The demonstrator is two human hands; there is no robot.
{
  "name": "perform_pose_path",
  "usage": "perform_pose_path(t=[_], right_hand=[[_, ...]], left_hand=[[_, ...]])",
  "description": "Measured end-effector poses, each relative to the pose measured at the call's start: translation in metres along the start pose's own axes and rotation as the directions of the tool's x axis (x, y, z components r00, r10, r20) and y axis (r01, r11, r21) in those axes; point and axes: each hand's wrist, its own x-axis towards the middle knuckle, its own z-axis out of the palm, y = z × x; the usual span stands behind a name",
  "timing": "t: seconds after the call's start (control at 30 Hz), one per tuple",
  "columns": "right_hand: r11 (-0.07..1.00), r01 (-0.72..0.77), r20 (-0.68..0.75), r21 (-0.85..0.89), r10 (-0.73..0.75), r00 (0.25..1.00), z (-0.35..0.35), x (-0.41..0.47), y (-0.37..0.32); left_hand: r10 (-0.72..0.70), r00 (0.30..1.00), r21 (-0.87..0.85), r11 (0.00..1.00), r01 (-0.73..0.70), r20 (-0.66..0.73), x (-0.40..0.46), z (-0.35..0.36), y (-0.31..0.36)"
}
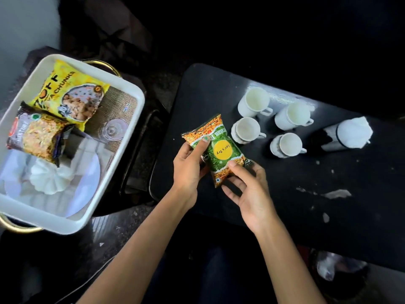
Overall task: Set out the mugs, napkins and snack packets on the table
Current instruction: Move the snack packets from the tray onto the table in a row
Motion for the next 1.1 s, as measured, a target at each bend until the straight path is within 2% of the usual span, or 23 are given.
perform_pose_path(t=[0.1,0.27,0.37,0.53,0.73,0.87,1.0,1.1], right_hand=[[0.999,-0.028,-0.004,0.028,0.028,1.000,-0.018,-0.003,0.004],[0.976,-0.018,-0.034,-0.218,0.011,0.999,-0.037,-0.002,0.015],[0.973,0.029,-0.023,-0.231,-0.035,0.999,-0.047,0.003,0.022],[0.967,0.032,-0.037,-0.252,-0.043,0.998,-0.061,0.010,0.033],[0.958,0.042,-0.070,-0.282,-0.064,0.995,-0.058,0.025,0.046],[0.929,0.068,-0.062,-0.364,-0.097,0.993,-0.050,0.035,0.055],[0.895,0.127,-0.052,-0.427,-0.164,0.985,-0.045,0.043,0.063],[0.836,0.130,-0.045,-0.533,-0.182,0.982,-0.047,0.045,0.066]], left_hand=[[-0.025,0.999,0.062,0.998,0.023,0.035,-0.001,0.004,-0.009],[-0.102,0.985,0.232,0.970,0.067,0.142,0.003,0.009,-0.028],[-0.167,0.963,0.380,0.922,0.077,0.210,0.002,0.015,-0.041],[-0.178,0.970,0.515,0.854,0.070,0.164,0.001,0.017,-0.058],[-0.036,0.999,0.480,0.877,0.024,0.018,-0.003,0.011,-0.079],[0.068,0.996,0.553,0.832,-0.029,-0.050,-0.001,0.006,-0.087],[0.077,0.996,0.660,0.747,-0.080,0.034,0.008,0.003,-0.089],[0.131,0.987,0.750,0.642,-0.157,0.095,0.015,-0.001,-0.091]])
